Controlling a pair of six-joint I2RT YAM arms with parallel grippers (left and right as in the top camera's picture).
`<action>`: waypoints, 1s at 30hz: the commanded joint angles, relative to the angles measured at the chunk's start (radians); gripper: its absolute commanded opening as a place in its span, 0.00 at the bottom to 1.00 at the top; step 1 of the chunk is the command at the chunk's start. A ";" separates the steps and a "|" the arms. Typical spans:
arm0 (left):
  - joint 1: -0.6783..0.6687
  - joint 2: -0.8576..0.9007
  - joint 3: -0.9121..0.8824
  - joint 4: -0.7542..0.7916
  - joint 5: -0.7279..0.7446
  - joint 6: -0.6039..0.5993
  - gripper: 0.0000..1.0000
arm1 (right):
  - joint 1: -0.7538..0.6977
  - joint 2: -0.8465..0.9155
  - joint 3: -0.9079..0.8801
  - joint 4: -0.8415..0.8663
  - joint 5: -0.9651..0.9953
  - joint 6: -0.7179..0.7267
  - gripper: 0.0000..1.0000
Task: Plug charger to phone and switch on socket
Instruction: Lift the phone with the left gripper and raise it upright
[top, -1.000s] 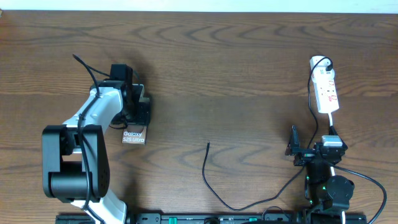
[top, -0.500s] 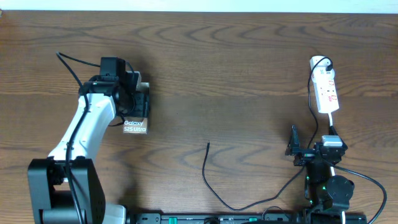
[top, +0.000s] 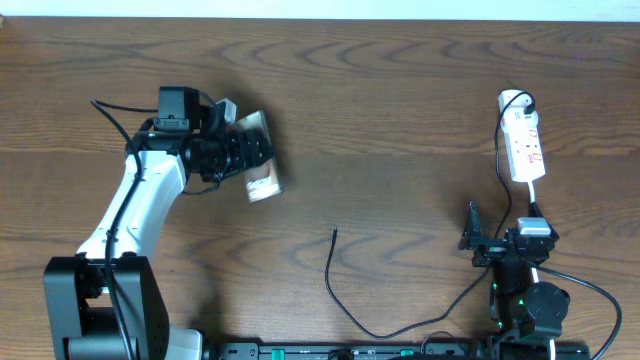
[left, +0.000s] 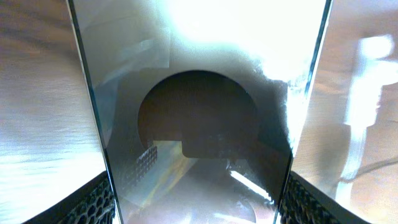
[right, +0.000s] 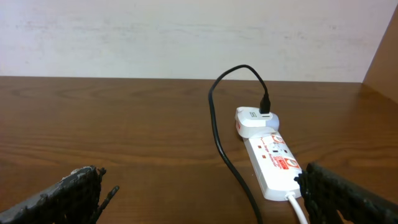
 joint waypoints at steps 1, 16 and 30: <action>0.026 -0.023 0.034 0.064 0.275 -0.190 0.08 | 0.003 -0.003 -0.001 -0.004 0.001 0.000 0.99; 0.222 -0.023 0.034 0.368 0.642 -0.943 0.07 | 0.003 -0.003 -0.001 -0.004 0.001 0.000 0.99; 0.280 -0.023 0.034 0.367 0.773 -1.175 0.07 | 0.003 -0.003 -0.001 -0.004 0.001 0.000 0.99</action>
